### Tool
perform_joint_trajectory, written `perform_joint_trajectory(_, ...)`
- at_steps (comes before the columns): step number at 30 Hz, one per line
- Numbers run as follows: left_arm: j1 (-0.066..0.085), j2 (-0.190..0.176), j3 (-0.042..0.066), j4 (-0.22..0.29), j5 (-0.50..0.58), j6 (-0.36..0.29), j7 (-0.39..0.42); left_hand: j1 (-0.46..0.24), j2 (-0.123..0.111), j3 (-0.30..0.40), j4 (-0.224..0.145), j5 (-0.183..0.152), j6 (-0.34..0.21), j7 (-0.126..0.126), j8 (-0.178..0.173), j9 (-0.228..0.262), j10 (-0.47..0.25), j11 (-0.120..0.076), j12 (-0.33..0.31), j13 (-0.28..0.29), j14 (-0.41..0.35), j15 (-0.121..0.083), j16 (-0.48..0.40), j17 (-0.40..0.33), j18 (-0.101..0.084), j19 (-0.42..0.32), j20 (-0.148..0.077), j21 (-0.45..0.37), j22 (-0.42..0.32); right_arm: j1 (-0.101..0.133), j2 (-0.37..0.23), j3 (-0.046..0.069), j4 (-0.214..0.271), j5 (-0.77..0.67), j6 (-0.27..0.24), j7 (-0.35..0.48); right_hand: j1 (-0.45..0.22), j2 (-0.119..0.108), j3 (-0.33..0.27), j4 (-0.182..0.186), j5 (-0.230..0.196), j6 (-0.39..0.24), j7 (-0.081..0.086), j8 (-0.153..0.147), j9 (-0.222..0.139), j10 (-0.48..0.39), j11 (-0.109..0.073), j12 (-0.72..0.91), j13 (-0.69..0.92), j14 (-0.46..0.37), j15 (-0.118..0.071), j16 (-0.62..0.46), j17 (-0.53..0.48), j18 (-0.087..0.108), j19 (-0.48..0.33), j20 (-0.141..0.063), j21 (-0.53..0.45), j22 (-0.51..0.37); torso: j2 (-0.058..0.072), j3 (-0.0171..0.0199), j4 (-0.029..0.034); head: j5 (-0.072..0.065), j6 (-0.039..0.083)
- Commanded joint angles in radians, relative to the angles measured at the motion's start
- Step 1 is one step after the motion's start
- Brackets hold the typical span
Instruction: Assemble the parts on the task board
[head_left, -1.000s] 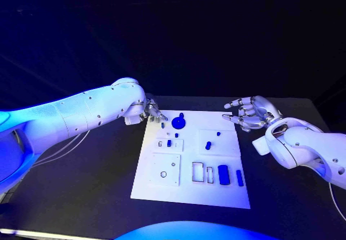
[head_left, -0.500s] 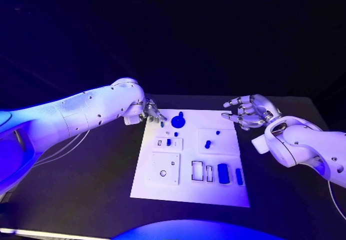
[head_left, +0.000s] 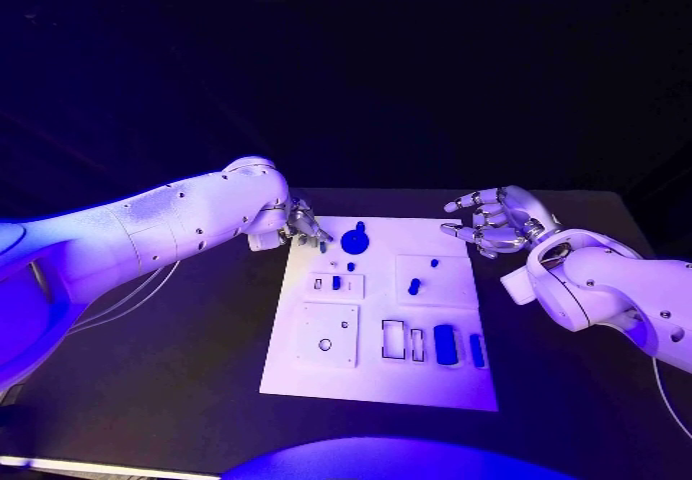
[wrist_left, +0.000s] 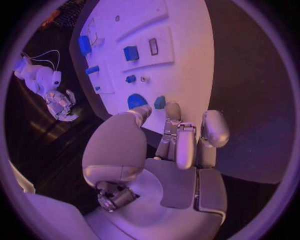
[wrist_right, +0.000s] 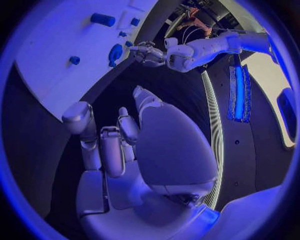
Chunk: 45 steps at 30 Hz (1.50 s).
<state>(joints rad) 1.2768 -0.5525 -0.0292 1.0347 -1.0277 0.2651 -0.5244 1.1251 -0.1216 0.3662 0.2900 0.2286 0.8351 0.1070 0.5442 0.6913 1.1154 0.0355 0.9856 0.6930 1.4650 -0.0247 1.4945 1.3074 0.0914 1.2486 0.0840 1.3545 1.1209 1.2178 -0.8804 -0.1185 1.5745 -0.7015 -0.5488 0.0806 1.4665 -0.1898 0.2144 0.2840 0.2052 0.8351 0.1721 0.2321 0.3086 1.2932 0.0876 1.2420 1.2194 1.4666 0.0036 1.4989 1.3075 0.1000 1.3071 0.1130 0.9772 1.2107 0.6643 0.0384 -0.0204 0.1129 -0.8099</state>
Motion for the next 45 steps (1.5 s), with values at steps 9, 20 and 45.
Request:
perform_joint_trajectory(9,-0.001,0.003,0.0,-0.005,0.019,0.018,0.012,0.028,-0.002,0.012,-0.001,0.001,0.009,-0.004,0.008,-0.002,0.001,-0.006,0.007,-0.003,0.057,-0.005,-0.001,0.122,0.005,0.004,-0.001,-0.001,0.001,0.0,0.001,0.001,0.003,-0.01,-0.003,0.013,-0.002,0.009,0.006,0.001,0.004,-0.001,-0.001,0.004,-0.001,0.0,-0.003,0.003,-0.001,0.054,0.006,-0.006,0.087,0.019,0.0,0.0,-0.002,0.0,-0.001,0.0008,0.0003,0.0,-0.004)
perform_joint_trajectory(20,-0.001,0.006,-0.001,-0.01,0.037,0.036,0.017,0.108,0.009,0.058,-0.008,-0.003,0.016,-0.013,0.026,-0.002,0.008,-0.015,0.013,-0.003,0.058,-0.013,0.001,0.123,0.005,0.005,-0.007,0.0,0.005,0.0,0.001,0.001,0.003,-0.01,-0.002,0.013,-0.001,0.01,0.008,0.0,0.005,0.0,-0.001,0.004,-0.002,0.002,-0.004,0.006,0.001,0.055,0.006,-0.005,0.088,0.019,0.002,0.0,0.0,0.002,-0.001,0.0011,0.0,0.001,-0.007)
perform_joint_trajectory(45,-0.001,0.009,-0.008,-0.026,0.064,0.079,0.014,0.218,-0.011,0.238,-0.068,-0.001,0.016,-0.014,0.017,-0.021,0.019,-0.018,-0.001,-0.025,0.06,-0.016,0.006,0.127,0.003,0.008,-0.012,0.004,0.017,0.0,0.002,0.001,0.001,-0.01,-0.002,0.014,-0.001,0.01,0.008,0.0,0.005,0.0,-0.001,0.004,-0.002,0.002,-0.004,0.006,0.001,0.055,0.006,-0.005,0.088,0.019,0.002,0.0,0.0,0.002,0.0,0.0003,-0.0007,0.0,-0.008)
